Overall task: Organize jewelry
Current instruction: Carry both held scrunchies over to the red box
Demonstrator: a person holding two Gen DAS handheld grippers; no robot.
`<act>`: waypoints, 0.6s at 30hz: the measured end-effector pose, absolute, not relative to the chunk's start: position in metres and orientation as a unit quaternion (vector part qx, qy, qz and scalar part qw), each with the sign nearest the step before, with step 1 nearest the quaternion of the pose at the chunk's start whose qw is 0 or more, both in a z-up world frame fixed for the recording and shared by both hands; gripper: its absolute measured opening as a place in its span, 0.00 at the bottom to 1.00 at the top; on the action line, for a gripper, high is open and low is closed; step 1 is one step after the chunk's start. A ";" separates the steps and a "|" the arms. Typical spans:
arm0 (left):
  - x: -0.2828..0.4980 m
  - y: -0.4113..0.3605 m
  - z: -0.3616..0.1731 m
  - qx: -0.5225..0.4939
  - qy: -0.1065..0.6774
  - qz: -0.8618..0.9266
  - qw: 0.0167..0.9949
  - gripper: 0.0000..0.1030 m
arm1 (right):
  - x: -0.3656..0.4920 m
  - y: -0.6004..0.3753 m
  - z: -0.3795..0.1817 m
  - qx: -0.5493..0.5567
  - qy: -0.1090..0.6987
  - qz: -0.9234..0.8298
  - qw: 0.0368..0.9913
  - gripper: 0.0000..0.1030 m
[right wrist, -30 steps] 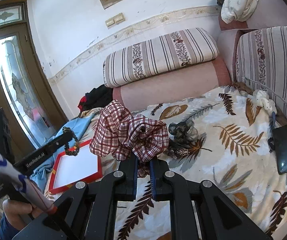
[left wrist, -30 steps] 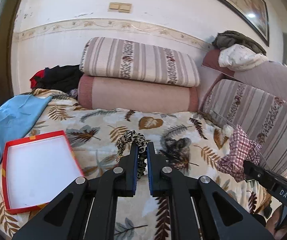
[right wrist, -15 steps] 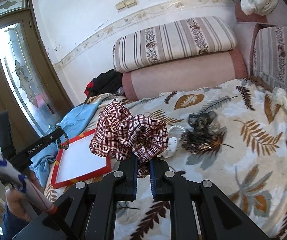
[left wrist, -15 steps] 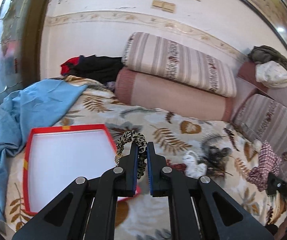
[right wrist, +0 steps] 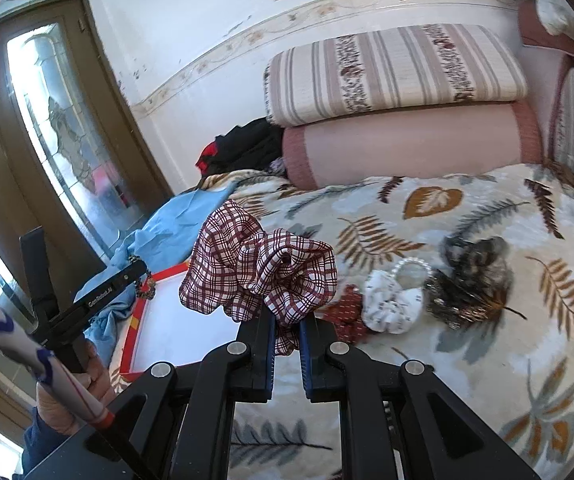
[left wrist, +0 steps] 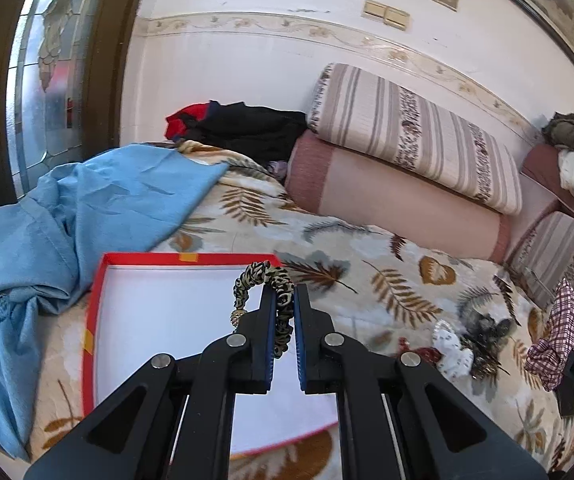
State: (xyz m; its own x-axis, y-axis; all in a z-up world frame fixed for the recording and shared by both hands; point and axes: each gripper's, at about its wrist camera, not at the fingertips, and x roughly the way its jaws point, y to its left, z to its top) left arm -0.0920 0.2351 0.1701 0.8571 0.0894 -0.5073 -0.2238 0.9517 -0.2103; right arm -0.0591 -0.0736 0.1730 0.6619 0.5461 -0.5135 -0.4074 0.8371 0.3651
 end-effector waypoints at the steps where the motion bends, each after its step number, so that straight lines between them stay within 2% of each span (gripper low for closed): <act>1: -0.091 0.241 0.169 -0.133 0.254 0.086 0.954 0.08 | -0.056 -0.067 0.173 0.107 0.317 0.267 0.904 0.11; 10: -0.065 0.300 0.159 -0.135 0.288 0.136 0.938 0.08 | -0.024 -0.004 0.166 0.090 0.353 0.296 0.883 0.11; 18: -0.038 0.353 0.119 -0.172 0.328 0.152 0.916 0.08 | 0.012 0.069 0.153 0.060 0.379 0.320 0.866 0.11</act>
